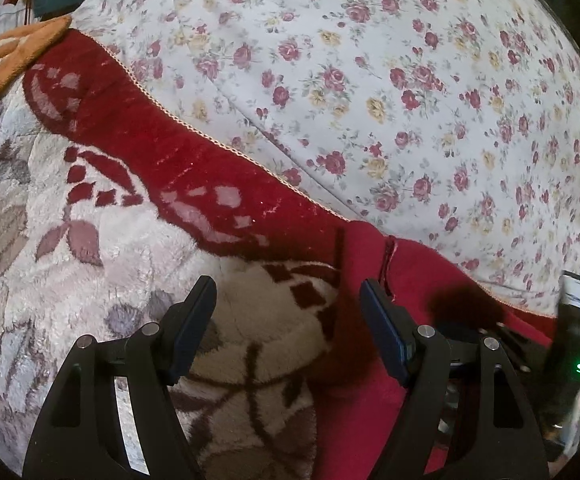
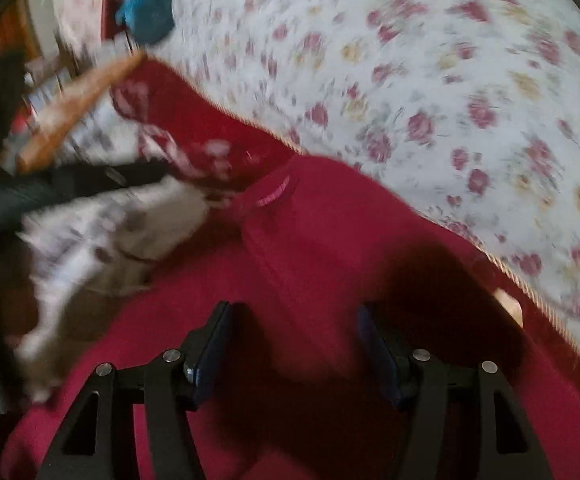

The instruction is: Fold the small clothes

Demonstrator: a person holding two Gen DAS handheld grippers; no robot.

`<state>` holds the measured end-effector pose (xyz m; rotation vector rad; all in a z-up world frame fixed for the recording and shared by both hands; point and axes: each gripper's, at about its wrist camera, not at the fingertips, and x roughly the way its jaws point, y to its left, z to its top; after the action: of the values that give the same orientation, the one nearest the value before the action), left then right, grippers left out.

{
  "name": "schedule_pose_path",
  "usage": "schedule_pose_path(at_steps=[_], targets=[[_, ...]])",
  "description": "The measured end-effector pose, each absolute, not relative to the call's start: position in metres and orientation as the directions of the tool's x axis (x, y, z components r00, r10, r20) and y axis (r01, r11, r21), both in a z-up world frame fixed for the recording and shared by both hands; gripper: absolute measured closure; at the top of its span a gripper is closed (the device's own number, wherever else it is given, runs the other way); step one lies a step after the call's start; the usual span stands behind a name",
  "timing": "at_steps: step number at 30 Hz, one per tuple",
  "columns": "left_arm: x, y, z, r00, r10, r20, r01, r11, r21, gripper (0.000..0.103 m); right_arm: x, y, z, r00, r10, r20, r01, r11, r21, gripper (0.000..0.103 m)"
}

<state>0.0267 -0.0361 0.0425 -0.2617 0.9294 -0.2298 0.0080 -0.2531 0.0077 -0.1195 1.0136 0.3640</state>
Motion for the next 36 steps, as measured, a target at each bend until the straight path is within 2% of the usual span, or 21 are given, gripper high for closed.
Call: schedule_pose_path(at_steps=[1,2,4,5,10,13,16,18,19,20,21,23,26,28,31,32,33,36], targets=[[0.027,-0.036,0.043,0.578,-0.309,-0.755,0.084,0.943,-0.322,0.029,0.011,-0.257,0.005,0.481,0.250,-0.840,-0.340,0.937,0.085,0.049],[0.027,-0.036,0.044,0.580,-0.311,-0.753,0.086,0.942,-0.323,0.029,0.015,-0.262,0.006,0.485,0.263,-0.834,-0.317,0.942,0.112,0.068],[0.026,-0.035,0.048,0.588,-0.313,-0.746,0.087,0.941,-0.326,0.029,0.015,-0.273,0.014,0.494,0.296,-0.817,-0.282,0.944,0.171,0.091],[0.025,-0.034,0.050,0.592,-0.315,-0.742,0.087,0.940,-0.330,0.029,0.012,-0.280,0.021,0.502,0.338,-0.796,-0.270,0.936,0.227,0.094],[0.018,-0.032,0.061,0.623,-0.330,-0.709,0.093,0.932,-0.352,0.029,-0.014,-0.275,0.047,0.496,0.439,-0.749,-0.325,0.894,0.309,0.094],[0.017,-0.040,0.060,0.612,-0.340,-0.714,0.117,0.932,-0.343,0.029,-0.022,-0.259,0.030,0.476,0.422,-0.772,-0.325,0.900,0.291,0.093],[0.015,-0.053,0.055,0.579,-0.353,-0.734,0.157,0.933,-0.325,0.029,-0.025,-0.256,0.017,0.415,0.433,-0.800,-0.284,0.897,0.339,0.086],[0.012,-0.062,0.055,0.567,-0.363,-0.740,0.192,0.931,-0.310,0.029,-0.041,-0.281,0.036,0.451,0.479,-0.753,-0.246,0.878,0.412,0.071],[0.010,-0.065,0.056,0.566,-0.366,-0.738,0.204,0.930,-0.305,0.029,-0.052,-0.296,0.046,0.483,0.470,-0.739,-0.214,0.881,0.422,0.051],[0.008,-0.069,0.057,0.565,-0.370,-0.737,0.218,0.929,-0.299,0.029,-0.070,-0.322,0.061,0.547,0.412,-0.729,-0.151,0.905,0.398,0.036],[0.006,-0.073,0.057,0.562,-0.375,-0.737,0.236,0.927,-0.292,0.029,-0.079,-0.336,0.068,0.580,0.369,-0.726,-0.115,0.920,0.375,0.033],[0.002,-0.080,0.056,0.557,-0.374,-0.742,0.260,0.927,-0.272,0.029,-0.104,-0.388,0.083,0.644,0.214,-0.735,0.029,0.953,0.303,0.032],[0.001,-0.092,0.047,0.534,-0.364,-0.763,0.291,0.927,-0.238,0.029,-0.121,-0.456,0.080,0.645,0.093,-0.758,0.238,0.919,0.315,0.031],[0.002,-0.100,0.036,0.506,-0.346,-0.790,0.301,0.929,-0.214,0.029,-0.125,-0.495,0.060,0.597,0.073,-0.799,0.367,0.860,0.353,0.031],[0.006,-0.107,0.018,0.449,-0.308,-0.839,0.294,0.937,-0.187,0.029,-0.119,-0.518,0.026,0.552,0.180,-0.814,0.393,0.805,0.444,0.032],[0.007,-0.108,0.015,0.443,-0.306,-0.843,0.290,0.938,-0.188,0.029,-0.113,-0.518,0.012,0.543,0.226,-0.809,0.381,0.792,0.477,0.045],[0.007,-0.108,0.014,0.445,-0.309,-0.841,0.289,0.938,-0.192,0.029,-0.107,-0.517,0.005,0.533,0.233,-0.813,0.376,0.796,0.474,0.052],[0.007,-0.109,0.014,0.444,-0.311,-0.840,0.293,0.937,-0.192,0.029,-0.089,-0.516,0.001,0.550,0.107,-0.828,0.371,0.857,0.357,0.059]])
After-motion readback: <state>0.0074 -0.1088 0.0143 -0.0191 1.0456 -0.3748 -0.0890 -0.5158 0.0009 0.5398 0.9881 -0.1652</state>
